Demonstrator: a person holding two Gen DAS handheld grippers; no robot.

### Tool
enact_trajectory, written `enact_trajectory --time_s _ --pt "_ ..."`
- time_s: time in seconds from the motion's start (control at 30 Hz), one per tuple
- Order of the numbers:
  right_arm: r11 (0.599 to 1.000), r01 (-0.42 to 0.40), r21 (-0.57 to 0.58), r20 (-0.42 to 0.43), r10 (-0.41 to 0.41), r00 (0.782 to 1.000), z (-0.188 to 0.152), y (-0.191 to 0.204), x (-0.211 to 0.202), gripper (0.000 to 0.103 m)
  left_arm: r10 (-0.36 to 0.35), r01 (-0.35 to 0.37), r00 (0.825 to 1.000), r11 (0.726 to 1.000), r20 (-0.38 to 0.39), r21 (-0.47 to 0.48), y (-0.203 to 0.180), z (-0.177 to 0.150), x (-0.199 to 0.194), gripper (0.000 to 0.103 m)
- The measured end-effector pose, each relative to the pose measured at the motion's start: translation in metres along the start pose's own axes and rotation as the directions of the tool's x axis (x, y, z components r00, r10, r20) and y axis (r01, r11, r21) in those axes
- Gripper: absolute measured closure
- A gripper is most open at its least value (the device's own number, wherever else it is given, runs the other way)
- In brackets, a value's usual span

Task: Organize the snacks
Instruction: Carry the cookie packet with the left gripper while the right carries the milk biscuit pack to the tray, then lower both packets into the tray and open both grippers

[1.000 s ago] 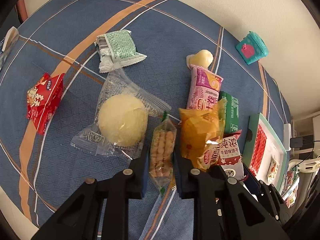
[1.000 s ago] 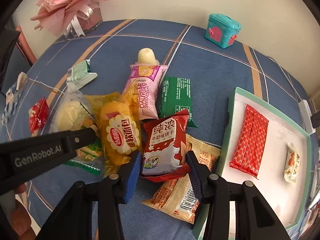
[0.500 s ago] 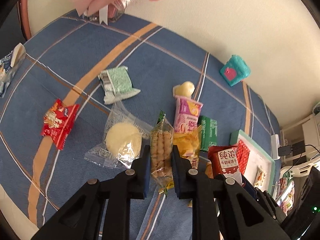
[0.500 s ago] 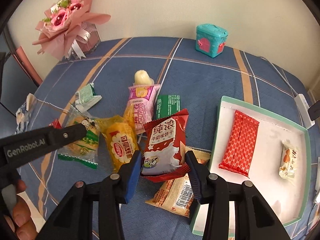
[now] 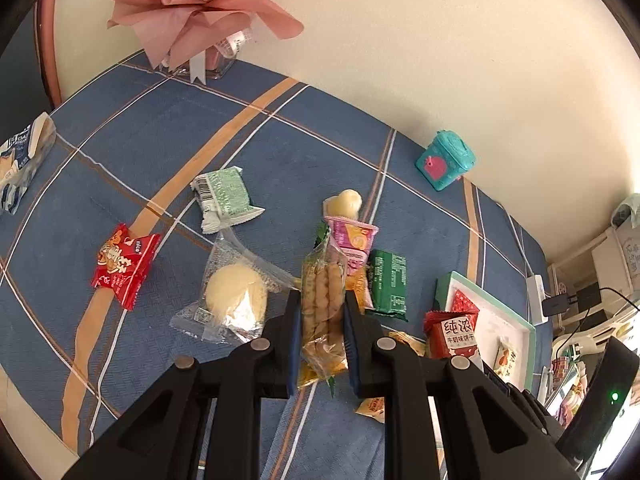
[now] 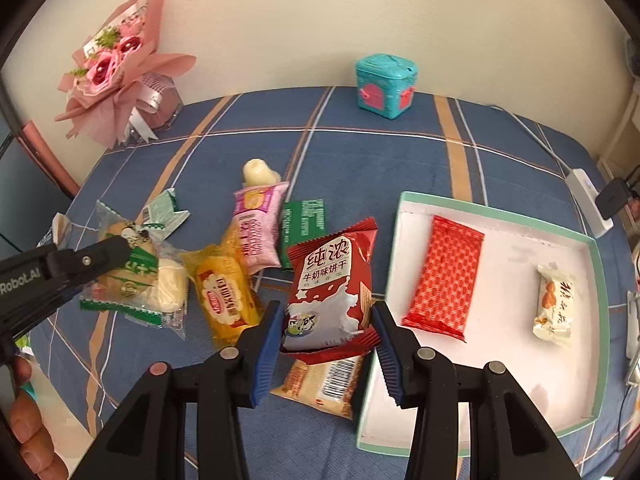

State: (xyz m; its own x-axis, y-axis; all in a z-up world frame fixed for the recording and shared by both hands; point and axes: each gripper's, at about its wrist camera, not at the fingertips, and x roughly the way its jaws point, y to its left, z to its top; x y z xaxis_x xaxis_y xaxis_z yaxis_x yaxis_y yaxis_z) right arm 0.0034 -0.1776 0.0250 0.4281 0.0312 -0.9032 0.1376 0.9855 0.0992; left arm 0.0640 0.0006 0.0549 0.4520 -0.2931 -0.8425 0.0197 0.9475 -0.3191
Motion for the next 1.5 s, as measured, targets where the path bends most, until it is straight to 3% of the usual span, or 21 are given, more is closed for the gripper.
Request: enact_trajectory --time_s 0.23,0.43,0.63,0.9,1.5 --pt "0.992 0.051 0.114 -0.017 -0.049 0.999 -0.003 -0.046 -0.003 0.055 -0.035 0.037 0.999 0.994 -0.022 0.1 -0.041 -0.014 0.004 0.084" --pt "0.966 0.117 0.23 -0.022 -0.115 0.993 -0.01 -0.096 -0.014 0.055 -0.08 0.094 0.994 0.971 -0.074 0.219 -0.088 -0.036 0.012 0.083" --pt "0.936 0.133 0.325 -0.008 -0.138 0.99 -0.017 -0.138 -0.028 0.055 -0.096 0.132 0.988 0.931 -0.121 0.341 -0.137 -0.066 0.02 0.083" --pt "0.914 0.159 0.373 0.016 -0.177 0.984 -0.027 -0.165 -0.051 0.055 -0.084 0.162 0.98 0.864 -0.181 0.477 -0.184 -0.105 0.03 0.083" --pt "0.907 0.169 0.385 -0.047 -0.164 0.985 -0.034 -0.174 -0.035 0.055 -0.061 0.177 0.968 0.857 -0.245 0.484 -0.191 -0.117 0.06 0.083"
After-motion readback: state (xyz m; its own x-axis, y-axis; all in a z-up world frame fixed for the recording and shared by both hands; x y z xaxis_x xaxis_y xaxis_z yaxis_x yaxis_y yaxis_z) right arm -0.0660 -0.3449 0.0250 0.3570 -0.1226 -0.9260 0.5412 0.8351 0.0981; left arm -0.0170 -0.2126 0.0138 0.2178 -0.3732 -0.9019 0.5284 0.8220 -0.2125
